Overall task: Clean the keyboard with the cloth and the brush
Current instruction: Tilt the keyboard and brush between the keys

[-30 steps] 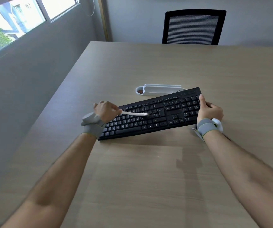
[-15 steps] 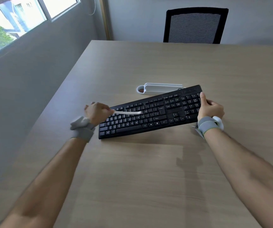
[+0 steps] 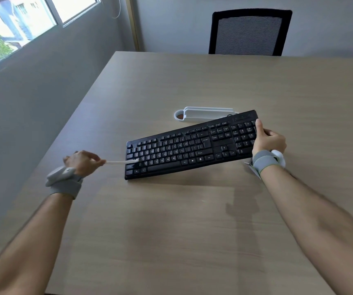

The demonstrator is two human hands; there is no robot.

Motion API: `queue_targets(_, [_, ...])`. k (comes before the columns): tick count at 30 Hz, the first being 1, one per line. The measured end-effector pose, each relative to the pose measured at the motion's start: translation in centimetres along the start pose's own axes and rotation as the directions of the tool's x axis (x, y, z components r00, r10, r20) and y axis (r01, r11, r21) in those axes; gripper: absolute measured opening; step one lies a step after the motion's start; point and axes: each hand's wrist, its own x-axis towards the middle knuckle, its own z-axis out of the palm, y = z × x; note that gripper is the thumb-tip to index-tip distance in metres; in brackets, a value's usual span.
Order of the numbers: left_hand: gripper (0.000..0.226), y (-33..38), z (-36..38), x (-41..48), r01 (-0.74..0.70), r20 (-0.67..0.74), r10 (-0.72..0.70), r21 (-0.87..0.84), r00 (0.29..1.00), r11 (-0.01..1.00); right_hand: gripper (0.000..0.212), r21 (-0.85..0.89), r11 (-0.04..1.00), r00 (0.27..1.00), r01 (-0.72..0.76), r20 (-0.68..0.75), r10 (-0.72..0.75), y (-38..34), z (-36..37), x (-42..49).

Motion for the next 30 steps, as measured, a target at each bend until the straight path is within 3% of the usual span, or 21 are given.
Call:
queue_targets(3, [0.031,1.3,-1.0,-0.1,-0.026,-0.044,0.021,-0.112,0.999,0.993,0.054,-0.005,1.000,1.000,0.009,-0.020,-0.009,0.0,0.3,0.3])
queue_targets(6, [0.030,5.6,-0.9,-1.0,-0.145,-0.082,0.129,-0.236,0.988,0.961,0.054,-0.001,1.000,1.000,0.009,-0.028,-0.009,0.0,0.4,0.3])
queue_targets(12, [0.030,12.8,1.1,-2.5,-0.332,-0.074,0.325,-0.268,0.943,0.904,0.052,-0.025,1.000,1.000,-0.004,-0.001,0.004,-0.1,0.2,0.2])
queue_targets(15, [0.029,11.2,1.4,-2.2,-0.323,-0.021,0.328,-0.238,0.945,0.916,0.049,-0.041,0.999,1.000,0.003,0.010,-0.003,0.1,0.1,0.3])
queue_targets(19, [0.030,6.4,1.2,-1.3,-0.194,0.030,0.204,-0.196,0.978,0.961,0.050,-0.036,0.999,0.999,-0.018,0.031,0.019,0.8,-0.1,0.5])
queue_targets(22, [0.030,6.7,1.2,-1.5,-0.163,0.090,0.189,-0.242,0.978,0.956,0.060,-0.072,0.997,0.999,-0.040,-0.005,0.039,1.5,-0.4,0.7])
queue_targets(25, [0.033,10.5,1.3,-2.5,-0.191,0.128,0.253,-0.367,0.959,0.910,0.062,-0.096,0.995,0.999,-0.042,-0.021,0.040,2.4,-0.1,0.6])
queue_targets(30, [0.033,18.9,1.8,-5.4,-0.358,0.132,0.435,-0.388,0.891,0.850,0.057,-0.090,0.994,0.998,-0.068,-0.023,0.066,3.7,-0.5,0.3])
